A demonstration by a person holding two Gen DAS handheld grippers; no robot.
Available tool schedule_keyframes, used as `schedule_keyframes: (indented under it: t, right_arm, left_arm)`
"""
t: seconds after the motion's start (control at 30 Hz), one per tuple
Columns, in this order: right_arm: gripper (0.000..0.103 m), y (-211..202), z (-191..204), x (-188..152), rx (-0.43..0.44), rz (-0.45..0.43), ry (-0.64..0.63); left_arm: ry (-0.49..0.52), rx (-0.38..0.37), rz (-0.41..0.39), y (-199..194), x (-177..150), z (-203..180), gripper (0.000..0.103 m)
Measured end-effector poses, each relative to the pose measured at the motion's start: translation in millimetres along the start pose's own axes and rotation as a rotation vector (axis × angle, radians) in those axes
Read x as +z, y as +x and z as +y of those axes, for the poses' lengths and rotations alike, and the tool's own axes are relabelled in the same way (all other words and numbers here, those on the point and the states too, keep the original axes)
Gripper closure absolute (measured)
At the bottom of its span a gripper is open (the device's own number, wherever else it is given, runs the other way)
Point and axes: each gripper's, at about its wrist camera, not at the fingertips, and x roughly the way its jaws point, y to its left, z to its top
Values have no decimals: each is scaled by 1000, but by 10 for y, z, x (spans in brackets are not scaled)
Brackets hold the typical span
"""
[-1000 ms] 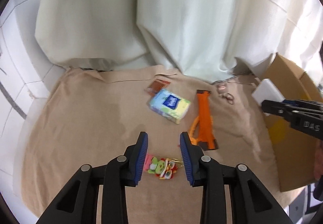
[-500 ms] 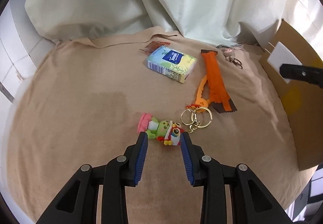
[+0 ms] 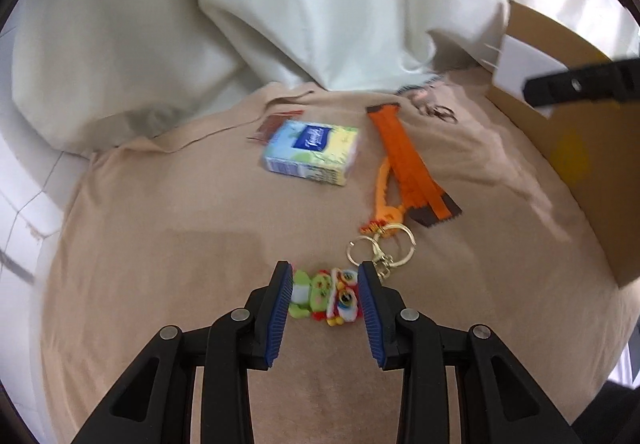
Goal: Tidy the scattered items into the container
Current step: 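Lift the keychain toy with the left tool while the right tool lifts the charger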
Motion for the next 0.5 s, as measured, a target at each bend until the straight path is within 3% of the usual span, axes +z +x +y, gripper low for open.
schedule_keyframes:
  t: [0.03,0.13,0.5]
  right_arm:
    - [74,-2,9,2,-1,-1,0]
    - [74,23,34,-3,-5,3,1]
    - [74,55,77,-30,-10,12,-2]
  left_arm:
    - [15,5,-9,-4,-16,-11,63]
    - [31,5,-28,8,-55,-2,33]
    - [46,-12,-6,198,-71,18,32]
